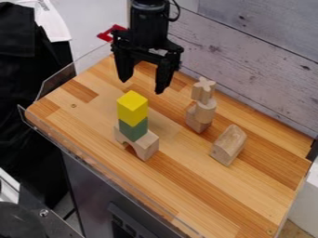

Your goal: Put the plus on top of the yellow cube

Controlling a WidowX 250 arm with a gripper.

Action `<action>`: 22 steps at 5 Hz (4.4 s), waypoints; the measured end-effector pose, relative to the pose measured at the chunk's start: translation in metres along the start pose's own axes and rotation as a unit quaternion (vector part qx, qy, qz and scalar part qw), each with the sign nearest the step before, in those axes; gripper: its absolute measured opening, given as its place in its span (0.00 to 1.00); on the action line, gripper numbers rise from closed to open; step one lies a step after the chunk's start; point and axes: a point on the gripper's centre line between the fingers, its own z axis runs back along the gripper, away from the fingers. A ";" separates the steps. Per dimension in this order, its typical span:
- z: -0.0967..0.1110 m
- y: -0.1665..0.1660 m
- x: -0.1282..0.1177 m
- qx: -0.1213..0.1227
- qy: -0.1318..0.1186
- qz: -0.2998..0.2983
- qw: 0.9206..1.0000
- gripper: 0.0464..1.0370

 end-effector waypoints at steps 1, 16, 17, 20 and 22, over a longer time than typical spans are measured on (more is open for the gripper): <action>-0.008 0.000 -0.002 0.000 0.015 0.000 1.000 0.96; -0.006 -0.083 0.031 -0.016 0.059 -0.098 0.993 0.93; -0.014 -0.080 0.034 -0.019 0.066 -0.091 0.993 0.65; -0.014 -0.081 0.032 -0.025 0.073 -0.094 0.993 0.42; 0.028 -0.061 0.017 -0.025 0.020 -0.082 0.996 0.42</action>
